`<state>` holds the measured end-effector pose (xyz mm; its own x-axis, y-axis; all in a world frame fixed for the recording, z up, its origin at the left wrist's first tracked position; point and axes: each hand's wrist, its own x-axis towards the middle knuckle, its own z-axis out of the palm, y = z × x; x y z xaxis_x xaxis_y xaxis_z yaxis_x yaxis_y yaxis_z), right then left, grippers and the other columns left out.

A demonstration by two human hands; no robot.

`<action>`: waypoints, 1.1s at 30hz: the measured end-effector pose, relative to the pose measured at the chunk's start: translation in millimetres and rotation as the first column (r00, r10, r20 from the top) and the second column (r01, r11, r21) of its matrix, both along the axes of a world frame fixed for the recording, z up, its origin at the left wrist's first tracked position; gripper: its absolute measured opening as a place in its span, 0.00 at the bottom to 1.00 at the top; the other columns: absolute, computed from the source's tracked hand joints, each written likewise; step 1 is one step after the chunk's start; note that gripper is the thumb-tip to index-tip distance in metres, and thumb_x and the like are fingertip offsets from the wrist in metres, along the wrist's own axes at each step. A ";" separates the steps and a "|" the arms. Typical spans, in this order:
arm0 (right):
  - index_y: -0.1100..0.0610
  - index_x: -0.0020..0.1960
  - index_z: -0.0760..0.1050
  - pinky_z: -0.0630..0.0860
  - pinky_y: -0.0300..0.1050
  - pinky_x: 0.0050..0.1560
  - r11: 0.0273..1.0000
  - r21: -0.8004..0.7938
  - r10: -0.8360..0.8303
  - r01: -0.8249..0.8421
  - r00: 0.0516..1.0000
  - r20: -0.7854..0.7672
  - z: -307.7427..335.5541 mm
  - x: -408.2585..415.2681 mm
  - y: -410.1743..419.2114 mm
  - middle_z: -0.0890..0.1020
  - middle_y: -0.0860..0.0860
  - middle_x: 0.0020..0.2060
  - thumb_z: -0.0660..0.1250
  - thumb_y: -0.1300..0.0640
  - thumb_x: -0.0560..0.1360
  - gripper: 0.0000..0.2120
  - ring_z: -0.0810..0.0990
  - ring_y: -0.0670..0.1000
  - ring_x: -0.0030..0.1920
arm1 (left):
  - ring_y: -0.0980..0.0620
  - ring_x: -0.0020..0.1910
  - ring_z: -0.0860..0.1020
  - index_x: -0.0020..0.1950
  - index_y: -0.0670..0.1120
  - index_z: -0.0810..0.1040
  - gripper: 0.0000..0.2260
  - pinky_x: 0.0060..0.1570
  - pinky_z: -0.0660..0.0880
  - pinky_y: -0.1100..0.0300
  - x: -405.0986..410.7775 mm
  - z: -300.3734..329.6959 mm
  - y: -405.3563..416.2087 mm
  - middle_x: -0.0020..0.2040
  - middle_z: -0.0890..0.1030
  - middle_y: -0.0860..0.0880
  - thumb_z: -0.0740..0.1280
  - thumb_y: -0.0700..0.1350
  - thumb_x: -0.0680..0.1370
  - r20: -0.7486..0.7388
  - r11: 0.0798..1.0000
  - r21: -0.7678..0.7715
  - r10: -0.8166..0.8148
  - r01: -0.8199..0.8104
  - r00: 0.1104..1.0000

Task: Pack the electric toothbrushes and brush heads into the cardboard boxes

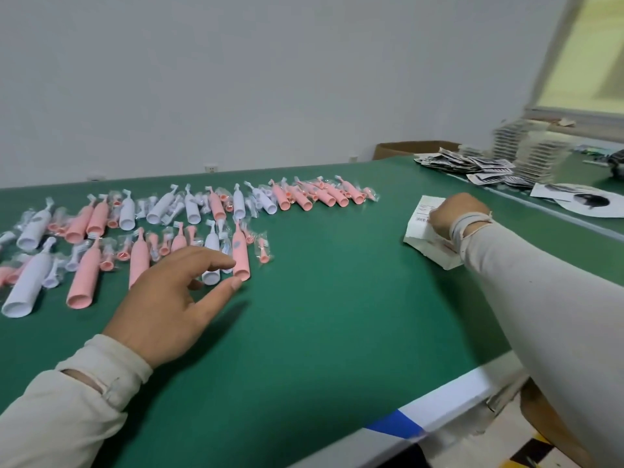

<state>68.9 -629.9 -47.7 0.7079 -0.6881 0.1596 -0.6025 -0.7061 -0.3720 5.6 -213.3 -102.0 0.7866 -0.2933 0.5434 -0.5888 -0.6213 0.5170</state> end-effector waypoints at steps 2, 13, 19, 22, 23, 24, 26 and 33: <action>0.57 0.55 0.78 0.73 0.49 0.50 0.993 -0.118 0.028 -0.031 0.999 -0.026 -6.5 -4.5 -1.5 0.79 0.59 0.59 0.62 0.50 0.78 0.13 0.77 0.62 0.54 | 0.69 0.51 0.75 0.53 0.56 0.82 0.16 0.43 0.68 0.74 0.1 -0.9 0.5 0.52 0.76 0.67 0.65 0.62 0.71 0.003 1.000 -0.002 0.000 0.000 1.000; 0.50 0.65 0.78 0.75 0.49 0.58 0.901 -0.240 0.312 -0.361 0.924 -0.220 -11.6 -11.5 -10.0 0.79 0.53 0.64 0.61 0.40 0.78 0.21 0.77 0.60 0.61 | 0.61 0.46 0.79 0.53 0.57 0.82 0.14 0.44 0.70 0.70 2.1 -4.2 2.3 0.52 0.77 0.66 0.66 0.60 0.72 -0.015 1.000 0.004 0.003 -0.003 1.000; 0.52 0.55 0.80 0.69 0.47 0.47 0.877 -0.442 0.095 -0.189 0.970 -0.226 -13.4 -6.7 1.4 0.79 0.54 0.49 0.61 0.35 0.75 0.23 0.75 0.58 0.50 | 0.62 0.46 0.78 0.53 0.56 0.82 0.13 0.44 0.69 0.72 1.4 -3.4 1.1 0.52 0.76 0.68 0.67 0.58 0.72 -0.015 1.000 0.007 0.008 -0.008 1.000; 0.52 0.65 0.74 0.71 0.53 0.59 0.883 -0.386 0.179 -0.266 0.952 -0.247 -15.7 -6.9 0.6 0.75 0.56 0.64 0.65 0.38 0.74 0.25 0.73 0.60 0.64 | 0.64 0.50 0.78 0.53 0.55 0.82 0.13 0.43 0.71 0.74 2.3 -4.1 1.8 0.52 0.76 0.68 0.67 0.58 0.72 -0.009 1.000 -0.008 -0.009 0.009 1.000; 0.50 0.68 0.72 0.70 0.54 0.64 0.886 -0.328 0.251 -0.328 0.934 -0.256 -13.3 -7.6 -1.6 0.72 0.55 0.68 0.66 0.40 0.74 0.26 0.70 0.61 0.68 | 0.67 0.51 0.76 0.53 0.56 0.82 0.13 0.44 0.70 0.77 2.9 -4.8 2.4 0.53 0.76 0.68 0.67 0.58 0.72 -0.009 1.000 -0.014 -0.015 0.015 1.000; 0.48 0.71 0.69 0.68 0.55 0.67 0.879 -0.273 0.322 -0.392 0.908 -0.268 -9.1 -7.8 -4.7 0.69 0.53 0.72 0.66 0.44 0.75 0.26 0.67 0.61 0.70 | 0.69 0.52 0.75 0.53 0.56 0.82 0.12 0.45 0.69 0.80 3.7 -5.6 3.0 0.53 0.76 0.68 0.67 0.57 0.72 -0.010 1.000 -0.019 -0.019 0.019 1.000; 0.45 0.75 0.66 0.65 0.55 0.71 0.845 -0.214 0.407 -0.489 0.850 -0.334 2.9 -5.9 -12.7 0.67 0.50 0.76 0.65 0.53 0.76 0.27 0.64 0.60 0.72 | 0.69 0.52 0.75 0.53 0.57 0.81 0.12 0.45 0.67 0.83 5.6 -8.0 4.3 0.53 0.76 0.68 0.67 0.57 0.72 -0.018 1.000 -0.020 -0.021 0.021 1.000; 0.46 0.75 0.64 0.70 0.47 0.64 0.709 -0.293 0.330 -0.641 0.669 -0.666 26.4 3.5 -17.7 0.75 0.51 0.69 0.63 0.62 0.78 0.28 0.73 0.58 0.67 | 0.65 0.49 0.78 0.50 0.65 0.79 0.07 0.45 0.72 0.76 12.4 -14.0 7.0 0.55 0.76 0.70 0.69 0.57 0.72 -0.007 0.999 -0.009 -0.047 0.047 0.999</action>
<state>72.4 -647.6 -21.3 0.9748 -0.1554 -0.1602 -0.0904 -0.9312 0.3531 18.0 -206.4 -116.0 0.7760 -0.3254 0.5404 -0.6135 -0.5886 0.5265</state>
